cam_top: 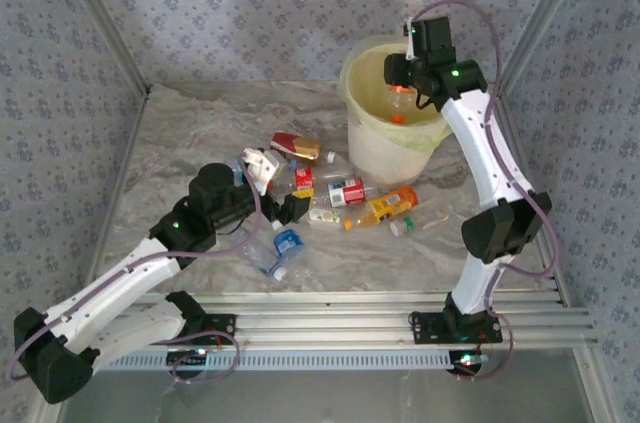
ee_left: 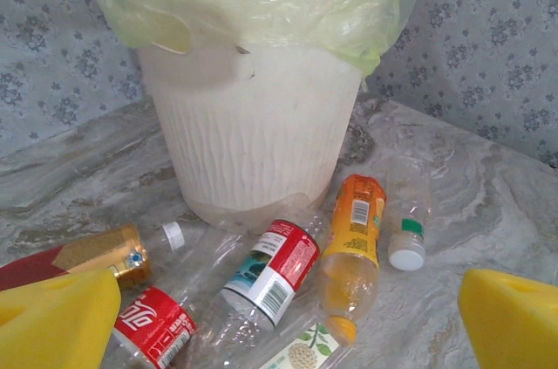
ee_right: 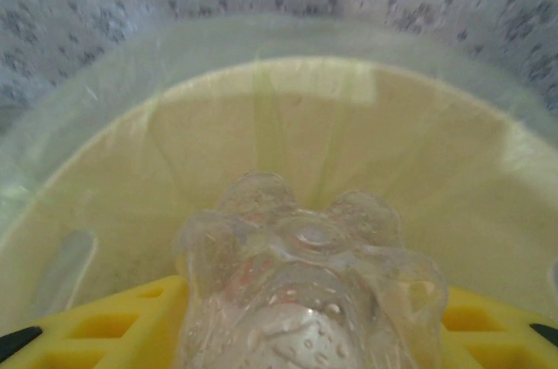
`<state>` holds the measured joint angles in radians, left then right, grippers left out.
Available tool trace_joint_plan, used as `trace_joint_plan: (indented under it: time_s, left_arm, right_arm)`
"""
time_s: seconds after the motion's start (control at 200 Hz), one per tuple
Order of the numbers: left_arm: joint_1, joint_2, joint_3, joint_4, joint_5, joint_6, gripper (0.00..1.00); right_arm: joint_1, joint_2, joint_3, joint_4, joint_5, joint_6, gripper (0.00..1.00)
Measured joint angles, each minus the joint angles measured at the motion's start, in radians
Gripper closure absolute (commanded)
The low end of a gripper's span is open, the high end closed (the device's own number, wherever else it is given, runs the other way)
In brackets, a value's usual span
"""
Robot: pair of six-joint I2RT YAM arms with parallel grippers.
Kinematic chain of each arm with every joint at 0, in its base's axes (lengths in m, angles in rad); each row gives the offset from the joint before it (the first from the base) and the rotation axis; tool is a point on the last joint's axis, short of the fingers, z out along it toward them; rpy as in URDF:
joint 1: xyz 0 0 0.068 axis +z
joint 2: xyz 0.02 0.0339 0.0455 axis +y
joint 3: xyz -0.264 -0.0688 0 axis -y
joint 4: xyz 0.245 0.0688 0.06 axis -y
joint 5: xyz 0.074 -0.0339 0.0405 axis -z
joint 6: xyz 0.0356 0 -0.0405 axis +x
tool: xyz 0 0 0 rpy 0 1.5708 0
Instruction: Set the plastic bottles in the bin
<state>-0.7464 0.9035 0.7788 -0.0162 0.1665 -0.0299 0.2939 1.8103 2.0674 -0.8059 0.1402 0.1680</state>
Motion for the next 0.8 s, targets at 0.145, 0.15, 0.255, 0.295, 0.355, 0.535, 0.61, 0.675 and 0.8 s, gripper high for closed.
trace_joint_plan:
  time_s: [0.145, 0.15, 0.255, 0.295, 0.355, 0.535, 0.61, 0.675, 0.8]
  left_arm:
    - [0.000, -0.006, 0.000, 0.013, -0.003, 0.022, 0.00]
    - [0.000, -0.006, 0.000, 0.013, -0.003, 0.023, 0.00]
    - [0.000, -0.006, 0.000, 0.014, -0.003, 0.030, 0.00]
    - [0.000, -0.006, 0.000, 0.014, -0.003, 0.031, 0.00]
    - [0.000, -0.006, 0.000, 0.014, -0.003, 0.034, 0.00]
    - [0.000, -0.003, 0.000, 0.014, -0.002, 0.040, 0.00]
    - [0.000, 0.001, 0.000, 0.014, 0.002, 0.040, 0.00]
    - [0.000, 0.006, 0.000, 0.013, 0.005, 0.041, 0.01]
    - [0.000, 0.010, 0.000, 0.012, 0.012, 0.041, 0.00]
  right_arm:
    - [0.001, 0.052, 0.000, -0.034, -0.003, 0.000, 0.42]
    - [0.001, 0.055, 0.000, -0.035, -0.003, 0.000, 0.42]
    - [0.001, 0.076, 0.000, -0.053, -0.003, 0.005, 0.39]
    - [0.001, 0.078, 0.000, -0.059, -0.003, 0.007, 0.37]
    - [0.001, 0.078, 0.000, -0.065, -0.004, 0.011, 0.35]
    - [0.001, 0.078, 0.000, -0.089, -0.016, 0.026, 0.25]
    - [0.001, 0.078, 0.000, -0.097, -0.025, 0.035, 0.23]
    - [0.001, 0.078, 0.000, -0.105, -0.025, 0.041, 0.21]
    - [0.001, 0.076, 0.013, -0.116, -0.025, 0.052, 0.20]
